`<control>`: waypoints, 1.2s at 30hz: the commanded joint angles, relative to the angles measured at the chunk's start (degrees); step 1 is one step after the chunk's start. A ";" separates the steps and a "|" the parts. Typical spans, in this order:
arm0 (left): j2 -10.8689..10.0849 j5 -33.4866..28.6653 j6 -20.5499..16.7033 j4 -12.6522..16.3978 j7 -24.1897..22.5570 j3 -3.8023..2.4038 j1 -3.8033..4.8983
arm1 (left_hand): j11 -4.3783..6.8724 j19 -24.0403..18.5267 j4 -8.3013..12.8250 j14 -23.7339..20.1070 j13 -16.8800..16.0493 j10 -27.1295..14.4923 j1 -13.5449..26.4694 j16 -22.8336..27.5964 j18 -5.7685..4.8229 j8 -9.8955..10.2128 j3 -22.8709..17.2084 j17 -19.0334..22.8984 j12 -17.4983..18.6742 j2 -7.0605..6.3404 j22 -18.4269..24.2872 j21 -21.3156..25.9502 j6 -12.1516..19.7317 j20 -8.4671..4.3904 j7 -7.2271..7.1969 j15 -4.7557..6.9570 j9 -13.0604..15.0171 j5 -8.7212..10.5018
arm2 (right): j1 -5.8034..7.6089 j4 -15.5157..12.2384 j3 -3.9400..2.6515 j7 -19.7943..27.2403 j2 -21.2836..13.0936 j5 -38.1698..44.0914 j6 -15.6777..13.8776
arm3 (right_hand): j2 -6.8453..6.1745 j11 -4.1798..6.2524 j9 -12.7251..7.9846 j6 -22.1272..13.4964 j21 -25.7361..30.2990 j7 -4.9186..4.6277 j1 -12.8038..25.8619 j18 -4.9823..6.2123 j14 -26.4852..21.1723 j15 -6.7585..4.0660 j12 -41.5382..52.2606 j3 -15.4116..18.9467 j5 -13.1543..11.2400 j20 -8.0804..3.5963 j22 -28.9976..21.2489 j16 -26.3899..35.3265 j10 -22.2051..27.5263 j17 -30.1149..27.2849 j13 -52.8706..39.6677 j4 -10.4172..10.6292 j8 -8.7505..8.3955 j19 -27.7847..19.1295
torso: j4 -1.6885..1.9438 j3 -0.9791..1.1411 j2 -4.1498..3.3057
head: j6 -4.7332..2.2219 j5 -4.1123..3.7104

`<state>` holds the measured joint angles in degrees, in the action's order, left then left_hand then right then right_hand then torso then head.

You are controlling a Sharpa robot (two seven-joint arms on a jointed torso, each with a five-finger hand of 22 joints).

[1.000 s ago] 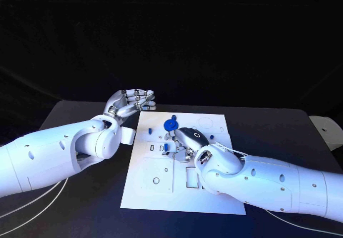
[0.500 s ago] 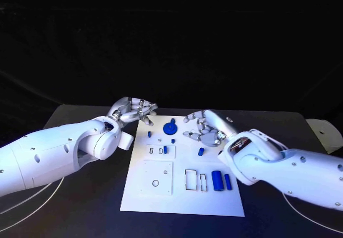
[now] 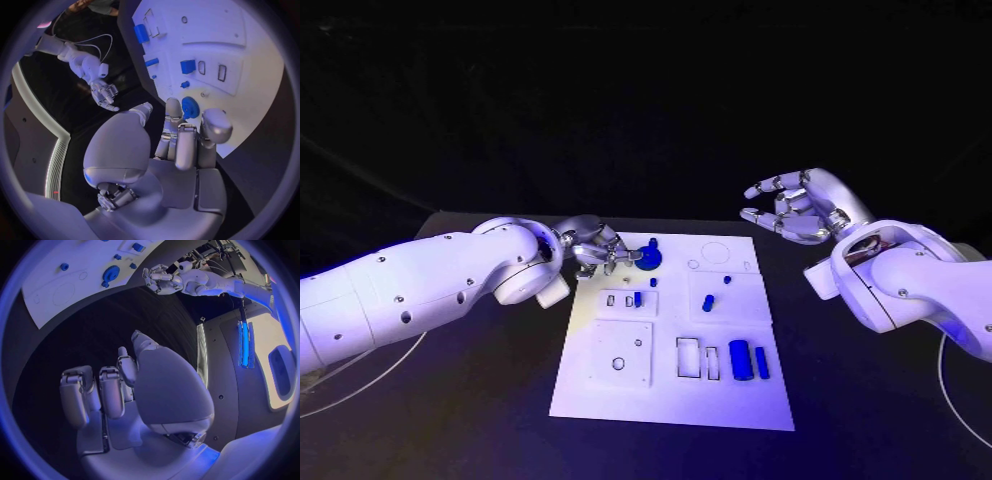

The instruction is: Assemble the parts on the task board

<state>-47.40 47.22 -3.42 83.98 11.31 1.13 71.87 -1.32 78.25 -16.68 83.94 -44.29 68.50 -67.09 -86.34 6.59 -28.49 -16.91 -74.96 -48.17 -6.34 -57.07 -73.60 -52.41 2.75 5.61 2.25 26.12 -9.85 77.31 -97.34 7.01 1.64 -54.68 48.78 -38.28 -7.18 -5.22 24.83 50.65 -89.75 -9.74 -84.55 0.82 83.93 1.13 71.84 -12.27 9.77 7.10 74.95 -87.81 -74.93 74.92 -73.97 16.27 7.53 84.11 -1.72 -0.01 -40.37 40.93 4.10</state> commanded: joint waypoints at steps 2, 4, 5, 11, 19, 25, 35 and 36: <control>1.86 9.52 8.03 -0.46 12.25 0.04 0.82 | 0.30 2.80 -0.07 5.07 -4.91 1.55 1.13 -1.41 -1.70 -1.41 0.00 -11.69 -5.00 0.33 -5.90 -3.41 0.72 -0.34 -0.14 0.57 1.46 0.00 | 0.17 0.35 0.04 1.27 -0.31 -4.24 2.03 | -0.43 0.24 -0.08 -0.18 -0.25 -0.20 0.44 -0.82 4.73 -0.44 -0.12 -0.34 0.46 -0.40 15.05 0.23 0.23 9.82 0.03 0.11 0.30 5.89 | 0.18 0.37 0.34 | 0.41 0.04; 2.77 10.30 9.28 -0.80 13.88 0.14 1.26 | 0.41 3.39 -0.06 5.14 -6.26 1.82 1.28 -1.60 -1.89 -1.97 -0.01 -11.96 -6.35 0.44 -7.08 -4.09 0.87 -0.47 -0.26 0.67 2.06 0.03 | 0.21 0.52 0.06 1.01 -0.36 -4.05 2.15 | -0.43 0.24 -0.08 -0.18 -0.25 -0.20 0.44 -0.82 4.73 -0.44 -0.12 -0.34 0.46 -0.40 15.05 0.23 0.23 9.82 0.03 0.11 0.30 5.89 | 0.21 0.47 0.34 | 0.66 0.09; 3.15 10.57 9.81 -0.95 14.45 0.18 1.44 | 0.44 3.51 -0.08 5.17 -6.71 1.94 1.39 -1.68 -1.92 -2.19 0.02 -12.07 -6.82 0.47 -7.27 -4.22 0.88 -0.52 -0.30 0.71 2.29 0.06 | 0.23 0.60 0.08 0.88 -0.37 -3.90 2.20 | -0.43 0.24 -0.08 -0.18 -0.25 -0.20 0.44 -0.82 4.73 -0.44 -0.12 -0.34 0.46 -0.40 15.05 0.23 0.23 9.82 0.03 0.11 0.30 5.89 | 0.19 0.49 0.32 | 0.71 0.17; 6.01 11.87 13.37 -2.77 17.00 0.58 2.84 | 0.66 3.70 -0.11 5.44 -8.53 2.12 3.08 -2.32 -1.90 -3.80 0.77 -13.01 -8.74 0.70 -7.16 -4.22 1.07 -0.73 -0.60 0.91 4.11 0.20 | 0.26 1.19 0.20 0.07 -0.28 -2.83 2.53 | -0.48 0.24 -0.09 -0.18 -0.25 -0.19 0.56 -0.82 4.72 -0.44 -0.13 -0.34 0.56 -0.41 15.05 0.25 0.24 9.78 0.05 0.14 0.33 5.89 | 0.17 0.36 0.23 | 1.02 0.23; 8.78 12.93 16.79 -4.88 18.41 1.27 4.34 | 1.09 4.35 -0.18 5.72 -11.98 3.01 5.87 -2.94 -2.22 -6.40 3.23 -13.95 -12.19 0.80 -9.00 -5.12 1.98 -1.09 -1.11 1.27 7.71 0.53 | 0.26 1.68 0.29 -0.62 -0.26 -1.50 2.57 | -0.59 0.24 -0.12 -0.21 -0.25 -0.19 0.72 -0.82 4.70 -0.44 -0.18 -0.33 0.74 -0.41 15.05 0.29 0.28 9.70 0.11 0.16 0.38 5.89 | 0.13 0.33 0.12 | 1.53 0.18; 10.16 13.47 18.91 -5.80 18.94 1.65 4.76 | 1.09 4.46 -0.18 5.81 -12.24 2.89 6.57 -3.14 -2.30 -6.67 3.90 -14.25 -12.43 0.79 -9.45 -5.35 2.33 -1.10 -1.12 1.27 8.35 0.79 | 0.22 2.09 0.34 -0.97 -0.17 -1.18 2.60 | -0.68 0.24 -0.14 -0.24 -0.25 -0.19 0.83 -0.82 4.68 -0.44 -0.24 -0.31 0.80 -0.41 15.05 0.32 0.34 9.65 0.18 0.17 0.40 5.89 | 0.16 0.31 0.10 | 1.94 0.13; 11.48 14.37 21.71 -7.14 19.42 2.41 4.97 | 1.10 4.62 -0.10 5.94 -12.43 2.88 6.55 -3.42 -2.40 -6.80 4.06 -14.68 -12.61 0.87 -10.00 -5.62 2.48 -1.10 -1.14 1.27 8.67 0.47 | 0.19 2.20 0.38 -1.33 -0.21 -0.87 2.87 | -0.77 0.24 -0.16 -0.28 -0.25 -0.19 1.02 -0.82 4.66 -0.44 -0.26 -0.28 0.90 -0.41 15.05 0.36 0.36 9.57 0.21 0.21 0.43 5.89 | 0.17 0.26 0.09 | 2.31 0.24; 11.61 14.35 21.76 -7.24 19.44 2.48 4.98 | 1.10 4.62 -0.10 5.94 -12.43 2.88 6.55 -3.42 -2.40 -6.80 4.06 -14.68 -12.61 0.87 -10.00 -5.62 2.48 -1.10 -1.14 1.27 8.67 0.47 | 0.18 2.21 0.38 -1.34 -0.21 -0.85 2.87 | -0.77 0.24 -0.16 -0.28 -0.25 -0.19 1.02 -0.82 4.66 -0.44 -0.26 -0.28 0.90 -0.41 15.05 0.36 0.36 9.57 0.21 0.21 0.43 5.89 | 0.17 0.25 0.07 | 2.33 0.22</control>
<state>-36.16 60.76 15.51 76.89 30.15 3.55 76.75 -0.21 82.42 -16.83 83.95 -56.74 71.08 -61.13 -89.46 4.80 -34.94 -13.12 -74.94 -60.53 -5.52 -67.02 -78.98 -50.48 1.74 4.49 3.07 34.70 -9.28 77.51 -95.14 7.39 0.62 -54.92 46.91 -36.35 -7.71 -5.02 24.72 50.65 -89.74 -9.74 -84.01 0.82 83.92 1.12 71.83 -12.26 10.32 7.10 74.93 -87.81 -74.73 74.90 -73.84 16.27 7.74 84.11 -1.57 0.27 -40.24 43.17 4.37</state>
